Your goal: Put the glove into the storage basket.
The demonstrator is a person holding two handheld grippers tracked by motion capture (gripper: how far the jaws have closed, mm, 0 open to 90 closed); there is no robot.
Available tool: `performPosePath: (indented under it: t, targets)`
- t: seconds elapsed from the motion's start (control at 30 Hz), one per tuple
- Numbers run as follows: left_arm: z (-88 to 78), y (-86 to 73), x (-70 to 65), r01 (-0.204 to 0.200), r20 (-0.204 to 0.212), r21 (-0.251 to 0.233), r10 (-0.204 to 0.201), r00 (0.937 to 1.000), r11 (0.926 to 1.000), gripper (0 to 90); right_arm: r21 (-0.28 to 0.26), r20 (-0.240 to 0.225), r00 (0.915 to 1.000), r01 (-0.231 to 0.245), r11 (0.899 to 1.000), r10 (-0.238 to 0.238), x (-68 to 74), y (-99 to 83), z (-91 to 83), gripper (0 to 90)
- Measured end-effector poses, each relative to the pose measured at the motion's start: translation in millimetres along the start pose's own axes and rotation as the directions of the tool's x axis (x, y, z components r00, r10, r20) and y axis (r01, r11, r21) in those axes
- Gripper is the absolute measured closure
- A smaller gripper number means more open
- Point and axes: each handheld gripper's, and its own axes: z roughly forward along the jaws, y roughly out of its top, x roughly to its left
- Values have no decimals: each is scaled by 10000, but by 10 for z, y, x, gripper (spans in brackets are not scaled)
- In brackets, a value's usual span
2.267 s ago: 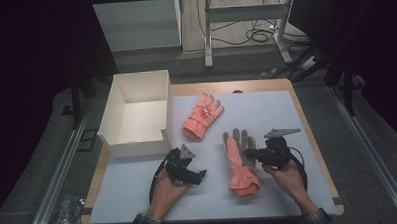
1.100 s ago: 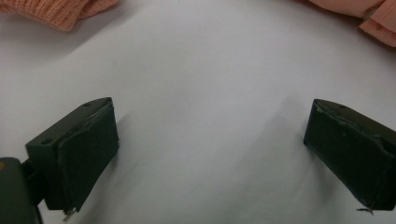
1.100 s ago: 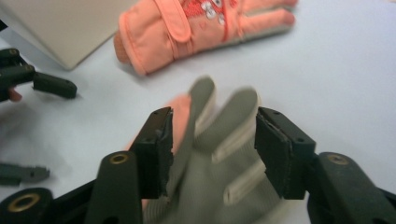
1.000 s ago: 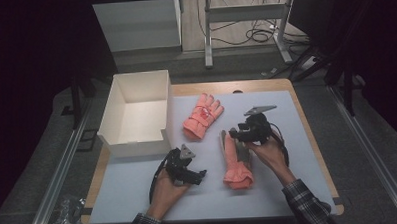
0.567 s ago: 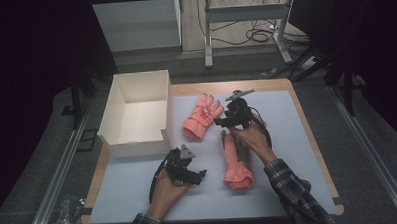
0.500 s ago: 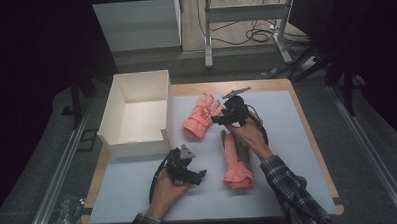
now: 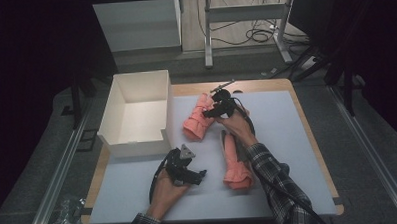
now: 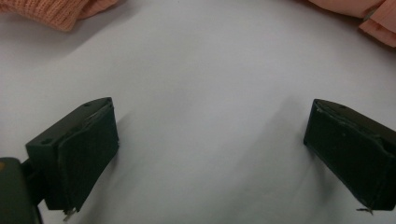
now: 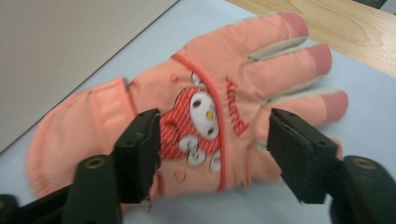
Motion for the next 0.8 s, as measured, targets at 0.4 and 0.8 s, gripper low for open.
performPosePath:
  t: [0.4,0.8]
  targets:
    - [0,1,1,-21,-3,-1,21,10000,10000,32,1163,-391,9988,-247,9929,295,-4,126,346,634]
    - [0,0,1,-16,-4,-4,16,10000,10000,32,909,-439,9989,-148,9957,189,21,103,194,861]
